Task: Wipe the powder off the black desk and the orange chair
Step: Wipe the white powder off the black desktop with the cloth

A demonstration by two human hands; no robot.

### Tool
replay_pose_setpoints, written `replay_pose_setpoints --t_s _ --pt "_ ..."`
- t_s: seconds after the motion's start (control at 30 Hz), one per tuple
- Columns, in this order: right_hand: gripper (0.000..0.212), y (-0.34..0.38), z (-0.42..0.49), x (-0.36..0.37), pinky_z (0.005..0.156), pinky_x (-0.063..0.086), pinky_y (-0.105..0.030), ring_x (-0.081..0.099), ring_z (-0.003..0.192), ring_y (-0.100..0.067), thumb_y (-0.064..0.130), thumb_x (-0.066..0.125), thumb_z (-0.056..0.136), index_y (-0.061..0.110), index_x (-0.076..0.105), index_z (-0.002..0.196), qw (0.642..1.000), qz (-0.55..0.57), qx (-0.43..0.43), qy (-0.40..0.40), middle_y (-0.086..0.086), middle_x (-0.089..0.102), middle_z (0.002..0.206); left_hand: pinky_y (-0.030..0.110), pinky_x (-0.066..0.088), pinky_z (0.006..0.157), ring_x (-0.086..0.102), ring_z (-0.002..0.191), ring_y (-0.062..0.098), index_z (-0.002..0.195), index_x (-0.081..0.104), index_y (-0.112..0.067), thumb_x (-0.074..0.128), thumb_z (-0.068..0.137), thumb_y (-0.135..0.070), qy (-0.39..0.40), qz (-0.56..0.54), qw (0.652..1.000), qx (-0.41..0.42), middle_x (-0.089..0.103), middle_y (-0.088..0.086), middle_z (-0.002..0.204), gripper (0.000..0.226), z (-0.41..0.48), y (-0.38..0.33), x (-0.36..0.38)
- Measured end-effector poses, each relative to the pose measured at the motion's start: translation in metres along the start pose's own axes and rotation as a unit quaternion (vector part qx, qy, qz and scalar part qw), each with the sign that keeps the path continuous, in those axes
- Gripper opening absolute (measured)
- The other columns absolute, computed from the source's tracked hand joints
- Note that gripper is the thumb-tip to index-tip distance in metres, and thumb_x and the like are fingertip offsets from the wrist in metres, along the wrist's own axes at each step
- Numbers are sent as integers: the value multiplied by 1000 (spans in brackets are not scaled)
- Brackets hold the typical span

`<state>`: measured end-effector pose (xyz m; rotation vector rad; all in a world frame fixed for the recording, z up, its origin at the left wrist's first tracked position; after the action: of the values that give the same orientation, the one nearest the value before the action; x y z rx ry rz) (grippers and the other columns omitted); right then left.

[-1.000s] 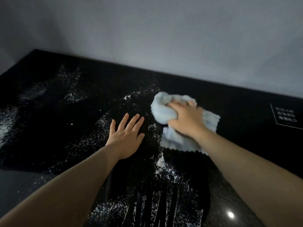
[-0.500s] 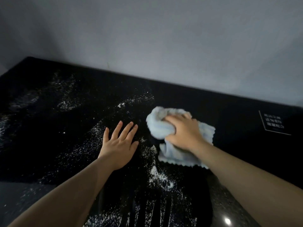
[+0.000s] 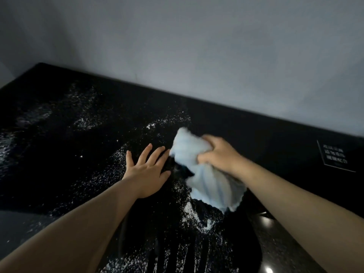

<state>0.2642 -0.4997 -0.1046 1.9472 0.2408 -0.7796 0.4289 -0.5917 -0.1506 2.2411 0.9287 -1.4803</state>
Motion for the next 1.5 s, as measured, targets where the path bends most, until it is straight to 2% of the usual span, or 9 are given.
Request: replay_pose_setpoints --t_s 0.13,0.3,0.43,0.53,0.67,0.83,1.13,1.3,1.5 --pt "43 -9 49 -52 91 45 -38 53 105 -24 34 62 67 30 53 109 974 3 44 -221 4 55 102 61 -13 110 -25 143 17 148 -16 -35 17 98 -52 17 -3 1000 11 -21 -17 155 62 1 2 1" --pt "68 -21 79 -23 107 20 -66 18 141 -39 40 45 88 38 11 147 938 -300 101 -142 -2 15 158 59 -15 110 -28 142 16 147 -18 -37 16 98 -53 28 -3 1000 6 -24 -17 154 62 1 4 4" --pt "56 -3 44 10 102 34 -53 39 128 -33 35 48 81 39 37 135 943 -304 -44 -130 2 43 142 59 -14 110 -26 143 16 148 -15 -36 18 98 -53 29 -4 1000 1 -22 -17 155 62 2 3 4" --pt "54 1 8 16 82 48 -39 60 102 -25 41 50 64 27 60 115 978 -133 -132 -95 2 66 108 60 -14 110 -25 143 17 150 -11 -31 18 98 -52 30 2 1000 3 -20 -15 156 63 1 1 1" --pt "64 -15 39 -44 88 46 -43 56 109 -32 47 55 62 22 53 121 957 -111 -42 -264 -6 62 119 59 -15 109 -28 142 18 148 -17 -34 17 98 -52 29 1 1000 10 -24 -16 155 62 0 3 0" --pt "72 -49 84 -64 105 19 -65 13 142 -38 42 45 88 35 6 149 934 -301 130 -140 -1 5 159 59 -16 109 -28 142 17 147 -17 -35 17 98 -53 31 2 999 10 -24 -17 155 63 1 4 2" --pt "62 -32 28 -32 96 42 -46 48 122 -32 43 52 75 26 49 134 963 -224 -109 -106 -3 55 133 58 -16 110 -28 142 16 147 -18 -35 16 99 -52 31 8 999 4 -24 -17 154 61 -1 2 2" --pt "68 -67 53 -80 106 24 -58 20 140 -35 42 46 89 34 14 148 930 -308 140 -143 -1 15 158 58 -15 110 -28 142 17 147 -17 -35 16 99 -52 30 8 1000 0 -24 -17 155 61 -1 2 1" --pt "59 -35 18 -6 110 18 -55 15 142 -25 40 37 89 40 18 145 927 -368 -25 -65 8 12 158 58 -13 111 -25 143 16 148 -15 -36 17 99 -52 25 10 1000 -8 -21 -18 155 61 1 2 1"
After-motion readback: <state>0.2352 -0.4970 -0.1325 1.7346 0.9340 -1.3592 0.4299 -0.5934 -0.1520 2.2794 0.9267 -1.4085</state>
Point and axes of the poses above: each hand's wrist, its own z-axis towards the middle knuckle, its own x-axis out of the palm, y = z × x, the point moved 3 cm from there along z, towards the middle knuckle
